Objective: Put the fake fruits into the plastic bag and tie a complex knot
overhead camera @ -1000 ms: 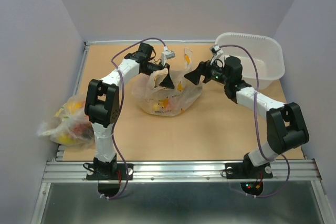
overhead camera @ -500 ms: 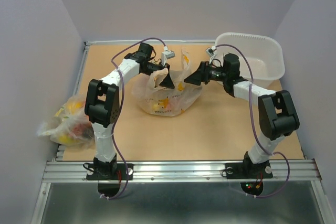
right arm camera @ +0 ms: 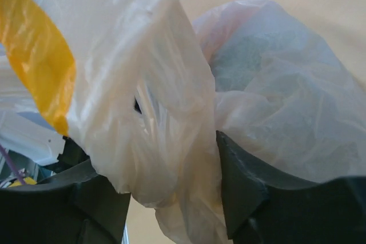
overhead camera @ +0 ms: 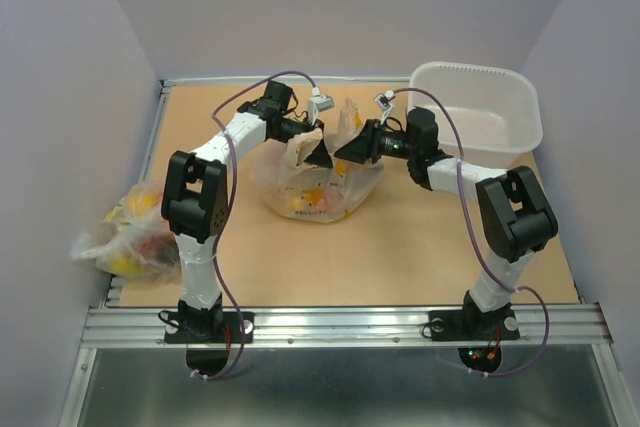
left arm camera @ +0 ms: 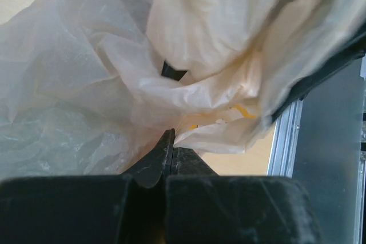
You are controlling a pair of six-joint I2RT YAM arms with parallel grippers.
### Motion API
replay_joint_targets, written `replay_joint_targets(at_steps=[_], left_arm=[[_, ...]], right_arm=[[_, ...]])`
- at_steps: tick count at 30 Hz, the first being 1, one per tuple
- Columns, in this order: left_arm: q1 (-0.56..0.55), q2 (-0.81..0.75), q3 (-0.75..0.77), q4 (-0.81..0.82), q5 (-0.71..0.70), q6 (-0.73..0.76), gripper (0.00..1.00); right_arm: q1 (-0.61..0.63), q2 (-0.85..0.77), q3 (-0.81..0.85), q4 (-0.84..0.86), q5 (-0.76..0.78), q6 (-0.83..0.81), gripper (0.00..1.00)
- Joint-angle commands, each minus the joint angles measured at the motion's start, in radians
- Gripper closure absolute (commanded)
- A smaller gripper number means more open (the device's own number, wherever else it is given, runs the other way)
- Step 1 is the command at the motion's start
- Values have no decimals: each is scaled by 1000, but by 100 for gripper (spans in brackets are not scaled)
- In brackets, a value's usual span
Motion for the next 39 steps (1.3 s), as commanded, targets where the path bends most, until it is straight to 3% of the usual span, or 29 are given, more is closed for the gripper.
replay_joint_targets(at_steps=[1, 5, 6, 7, 8, 9, 14, 17, 19, 21, 24, 25, 27, 30, 33, 35, 37, 39], left_arm=[[-6, -42, -4, 56, 12, -36, 100], [-1, -64, -39, 121, 10, -82, 100], [0, -71, -60, 139, 0, -109, 100], [3, -93, -67, 180, -14, -126, 91], [11, -108, -76, 210, -17, -151, 76], [41, -126, -103, 248, -4, -180, 69], [150, -258, -111, 426, 15, -313, 30], [225, -318, -62, 437, 12, -303, 20], [276, -341, -42, 426, 26, -295, 20], [354, -384, -27, 236, 44, -142, 17], [419, -412, -9, -71, 34, 185, 17], [423, -442, -25, -247, 9, 422, 17], [422, -491, -88, -350, -5, 595, 17], [405, -613, -311, -301, -10, 688, 16], [373, -665, -381, -232, 0, 731, 14], [267, -662, -395, -217, -8, 754, 14], [217, -660, -423, -189, -14, 739, 14], [152, -674, -453, -53, -34, 636, 14]], right_arm=[[21, 20, 52, -14, 153, -28, 45], [21, 26, 46, -90, 205, -62, 66], [21, 30, 46, -96, 208, -71, 82], [22, 33, 50, -120, 227, -91, 89], [22, 45, 52, -128, 230, -99, 96], [22, 48, 57, -134, 233, -111, 100], [22, 65, 102, -185, 181, -176, 99], [22, 65, 121, -229, 162, -212, 100], [22, 66, 141, -258, 155, -236, 100], [21, 60, 156, -309, 150, -275, 99], [22, 53, 162, -323, 142, -285, 100], [22, 54, 169, -326, 138, -286, 100], [22, 54, 172, -340, 136, -288, 100], [21, 50, 179, -361, 135, -309, 100], [22, 49, 198, -399, 142, -334, 100], [22, 48, 202, -419, 144, -348, 100], [22, 45, 208, -432, 147, -354, 99], [22, 39, 210, -442, 155, -364, 100]])
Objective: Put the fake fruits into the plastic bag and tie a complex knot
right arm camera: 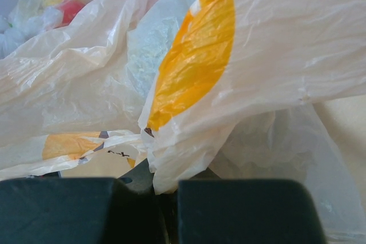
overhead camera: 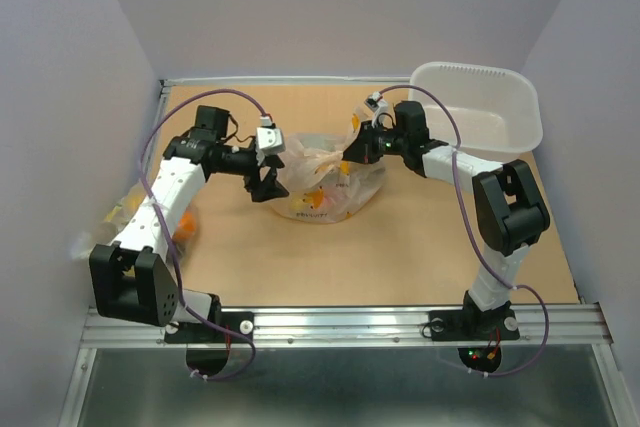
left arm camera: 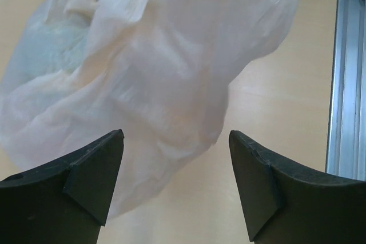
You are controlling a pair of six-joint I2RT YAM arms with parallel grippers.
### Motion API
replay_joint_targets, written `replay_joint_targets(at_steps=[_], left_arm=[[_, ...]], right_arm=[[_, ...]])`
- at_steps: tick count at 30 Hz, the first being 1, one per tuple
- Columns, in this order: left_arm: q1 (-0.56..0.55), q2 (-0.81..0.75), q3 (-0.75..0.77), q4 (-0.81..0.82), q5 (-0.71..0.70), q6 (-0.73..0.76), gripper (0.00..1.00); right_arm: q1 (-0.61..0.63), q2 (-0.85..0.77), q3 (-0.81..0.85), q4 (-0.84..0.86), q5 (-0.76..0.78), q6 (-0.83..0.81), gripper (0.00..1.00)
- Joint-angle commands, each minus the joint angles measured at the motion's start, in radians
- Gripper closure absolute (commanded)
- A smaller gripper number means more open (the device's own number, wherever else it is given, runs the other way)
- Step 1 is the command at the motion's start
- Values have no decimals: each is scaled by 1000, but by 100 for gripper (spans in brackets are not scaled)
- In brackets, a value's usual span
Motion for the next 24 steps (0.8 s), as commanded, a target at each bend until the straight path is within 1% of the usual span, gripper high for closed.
replay_joint_targets(at_steps=[1, 2, 4, 5, 7, 8, 9, 11, 14, 17, 24], left_arm=[[-97, -56, -71, 274, -26, -60, 14], [-134, -65, -91, 340, -41, -147, 14], [-166, -65, -112, 419, -84, -173, 14], [-197, -50, -110, 486, -104, -217, 16], [-203, -17, -96, 560, -124, -248, 18], [-206, -4, -86, 571, -135, -254, 20], [-208, 10, -72, 575, -140, -256, 24], [-206, 42, -37, 572, -152, -257, 28], [-208, 54, -24, 569, -157, -234, 27], [-206, 56, -18, 579, -196, -234, 24], [-180, 22, -9, 569, -229, -226, 18]], right_arm=[[4, -35, 57, -29, -2, -49, 100], [4, -38, 56, -29, -6, -49, 100], [4, -38, 59, -30, -20, -54, 100], [3, -36, 59, -32, -35, -63, 100], [4, -36, 60, -33, -52, -89, 100], [4, -36, 62, -39, -69, -97, 100], [4, -35, 64, -41, -78, -106, 100], [4, -32, 73, -55, -98, -127, 100], [4, -27, 80, -68, -126, -155, 99], [4, -30, 87, -84, -140, -182, 99], [4, -39, 96, -118, -183, -239, 100]])
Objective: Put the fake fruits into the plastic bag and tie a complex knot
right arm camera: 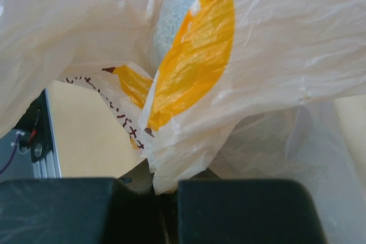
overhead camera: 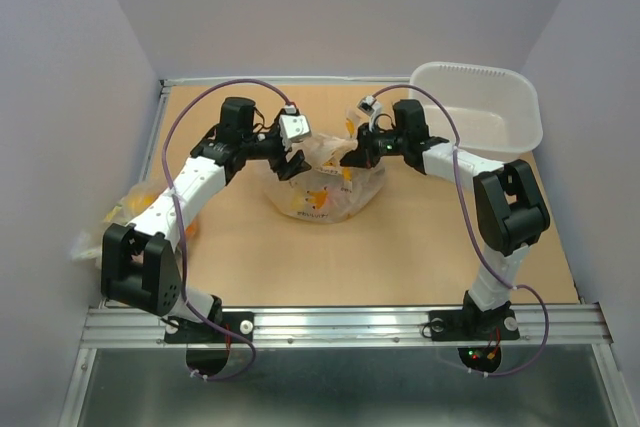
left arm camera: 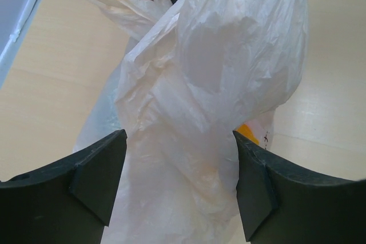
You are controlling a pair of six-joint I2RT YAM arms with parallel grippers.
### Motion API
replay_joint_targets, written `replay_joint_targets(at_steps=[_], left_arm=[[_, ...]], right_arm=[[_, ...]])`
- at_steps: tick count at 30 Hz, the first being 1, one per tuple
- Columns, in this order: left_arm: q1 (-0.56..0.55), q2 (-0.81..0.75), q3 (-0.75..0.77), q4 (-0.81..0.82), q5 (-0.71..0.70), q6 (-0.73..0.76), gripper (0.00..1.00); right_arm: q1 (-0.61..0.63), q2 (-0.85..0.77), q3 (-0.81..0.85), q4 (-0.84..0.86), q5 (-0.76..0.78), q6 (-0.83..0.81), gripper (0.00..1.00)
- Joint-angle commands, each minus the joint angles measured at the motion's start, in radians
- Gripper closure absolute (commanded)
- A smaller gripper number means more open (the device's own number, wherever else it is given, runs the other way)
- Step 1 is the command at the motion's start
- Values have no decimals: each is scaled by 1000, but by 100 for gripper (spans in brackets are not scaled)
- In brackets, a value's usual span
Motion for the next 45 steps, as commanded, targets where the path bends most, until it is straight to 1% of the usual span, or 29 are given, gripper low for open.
replay_joint_targets(at_steps=[1, 8, 13, 15, 16, 17, 18, 20, 21, 22, 23, 26, 28, 30, 32, 33, 35, 36, 39, 40, 41, 42, 45], left_arm=[[21, -47, 56, 31, -17, 5, 18], [26, 1, 87, 19, 7, 12, 17], [26, 52, 127, 2, 99, 21, 16], [26, 89, 165, -11, 176, 35, 23], [24, 112, 189, -33, 176, 44, 29], [24, 161, 217, -95, 212, 58, 36], [23, 188, 281, -143, 231, 111, 52], [18, 257, 340, -262, 262, 165, 62], [15, 273, 357, -278, 269, 176, 70], [13, 284, 380, -286, 283, 179, 73], [10, 298, 386, -288, 289, 180, 78], [-11, 311, 403, -285, 293, 180, 85], [-25, 318, 404, -280, 302, 176, 88], [-33, 319, 401, -277, 312, 167, 92], [-37, 315, 392, -265, 316, 148, 95], [-37, 313, 383, -259, 313, 142, 97], [-36, 304, 372, -254, 305, 142, 98], [-34, 301, 368, -254, 302, 144, 99], [-25, 289, 355, -255, 306, 141, 99], [-25, 288, 355, -255, 306, 134, 99], [-22, 285, 357, -255, 308, 131, 99], [-14, 284, 357, -258, 306, 127, 99], [-5, 281, 360, -263, 305, 127, 99]], right_arm=[[4, -39, 62, -21, -64, -65, 99], [4, -34, 70, -44, -102, -111, 100], [4, -23, 82, -52, -128, -131, 100], [4, -14, 97, -57, -142, -141, 99], [3, -11, 104, -60, -145, -141, 100], [4, -10, 111, -63, -148, -141, 100], [4, -4, 125, -67, -159, -141, 99], [4, 9, 142, -78, -173, -170, 100], [4, 12, 147, -83, -189, -172, 100], [4, 15, 151, -84, -196, -172, 100], [4, 27, 160, -92, -212, -172, 100], [4, 43, 176, -101, -237, -167, 99], [8, 47, 179, -103, -240, -167, 95], [6, 53, 183, -106, -239, -160, 82], [6, 52, 183, -107, -231, -154, 74], [4, 43, 174, -107, -211, -154, 68], [-5, 27, 156, -106, -187, -123, 62], [-11, 21, 142, -106, -170, -117, 53], [-38, -11, 121, -106, -138, -82, 35], [-46, -32, 107, -104, -128, -75, 26], [-52, -45, 98, -106, -122, -72, 25], [-63, -55, 90, -106, -110, -66, 20], [-81, -103, 48, -107, -98, -52, 15]])
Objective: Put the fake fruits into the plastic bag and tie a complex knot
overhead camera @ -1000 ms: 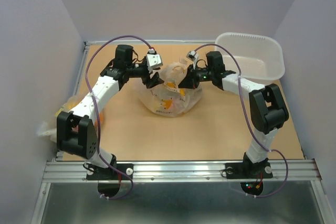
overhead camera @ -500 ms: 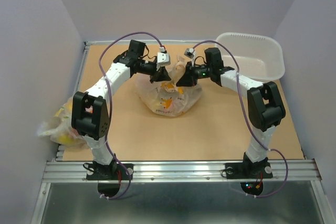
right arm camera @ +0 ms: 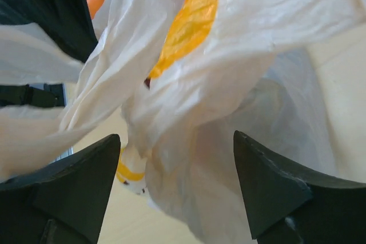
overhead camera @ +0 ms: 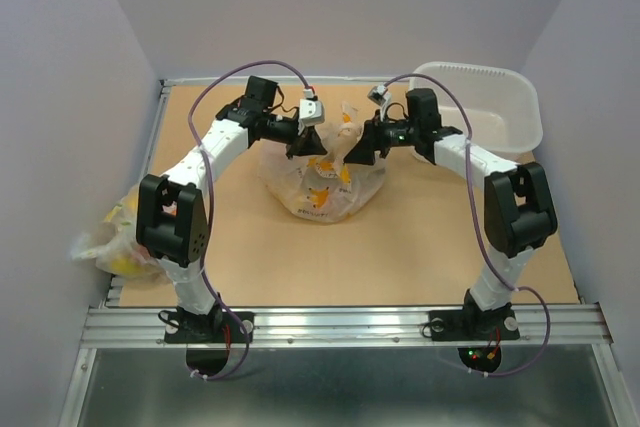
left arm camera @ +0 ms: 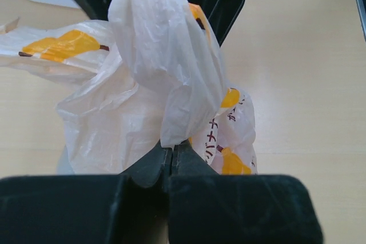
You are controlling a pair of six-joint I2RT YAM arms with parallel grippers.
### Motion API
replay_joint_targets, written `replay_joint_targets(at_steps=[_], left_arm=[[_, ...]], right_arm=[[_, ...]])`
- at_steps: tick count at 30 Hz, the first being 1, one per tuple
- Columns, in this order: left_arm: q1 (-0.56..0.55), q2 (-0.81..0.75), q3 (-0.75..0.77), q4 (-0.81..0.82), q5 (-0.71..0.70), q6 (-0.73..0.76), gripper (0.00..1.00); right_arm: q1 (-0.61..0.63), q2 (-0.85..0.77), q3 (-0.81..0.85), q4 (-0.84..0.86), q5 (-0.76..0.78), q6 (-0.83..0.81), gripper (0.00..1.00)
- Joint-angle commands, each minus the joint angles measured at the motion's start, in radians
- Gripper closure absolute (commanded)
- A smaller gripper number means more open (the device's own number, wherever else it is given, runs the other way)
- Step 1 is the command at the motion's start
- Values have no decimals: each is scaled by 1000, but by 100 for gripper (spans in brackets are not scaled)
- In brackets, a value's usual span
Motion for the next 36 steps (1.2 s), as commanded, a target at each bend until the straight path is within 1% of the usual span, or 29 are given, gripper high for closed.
replay_joint_targets(at_steps=[1, 4, 5, 7, 8, 9, 11, 12, 14, 15, 16, 17, 18, 20, 21, 22, 24, 25, 26, 28, 29, 32, 36], left_arm=[[18, -57, 10, -3, 32, -10, 98], [27, -59, 16, -23, 24, -4, 96], [27, -62, 16, -26, 18, -6, 96], [31, -63, 14, -31, 11, -6, 90], [31, -68, 13, -34, 3, -6, 86], [31, -71, 14, -34, -3, -4, 74], [32, -76, 14, -39, -17, -3, 66], [34, -76, 14, -42, -20, -3, 60], [35, -77, 17, -43, -29, -3, 56], [38, -77, 17, -42, -34, -9, 52], [40, -80, 17, -39, -37, -22, 50], [46, -82, 20, -37, -45, -24, 48], [49, -83, 22, -37, -48, -26, 46], [57, -91, 23, -26, -63, -35, 45], [61, -91, 26, -25, -65, -35, 41], [67, -91, 28, -20, -69, -38, 39], [72, -85, 36, -11, -91, -35, 36], [73, -83, 40, -2, -106, -32, 35], [72, -82, 40, 6, -112, -32, 26], [73, -79, 43, 12, -121, -26, 20], [73, -79, 45, 23, -123, -26, 11], [73, -74, 56, 35, -140, -26, 10], [83, -95, 56, 81, -163, -30, 9]], right_arm=[[-31, -114, -55, 21, 39, 34, 14], [-41, -151, -92, 21, 51, 42, 15], [-44, -156, -101, 23, 51, 39, 16], [-42, -142, -95, 23, 22, 37, 21], [-42, -128, -84, 26, 17, 49, 21], [-42, -113, -75, 26, 11, 55, 21], [-38, -73, -34, 43, 3, 72, 21], [-36, -62, -23, 56, 3, 81, 21], [-30, -30, 3, 89, 11, 95, 20], [-27, -18, 12, 119, 13, 112, 21], [-24, -7, 20, 135, 3, 123, 26], [-25, 11, 37, 156, -1, 141, 30], [-24, 15, 42, 164, -7, 146, 37], [-21, 18, 45, 185, -13, 144, 46], [-21, 18, 45, 190, -17, 141, 52], [-21, 18, 45, 191, -26, 135, 61], [-19, 18, 42, 196, -43, 115, 71], [-16, 19, 40, 198, -56, 102, 79], [-16, 18, 40, 198, -61, 94, 83], [-13, 18, 39, 196, -73, 82, 88], [-9, 21, 40, 195, -76, 68, 90], [-5, 27, 43, 195, -96, 49, 96], [-1, 34, 55, 190, -119, 26, 97]])
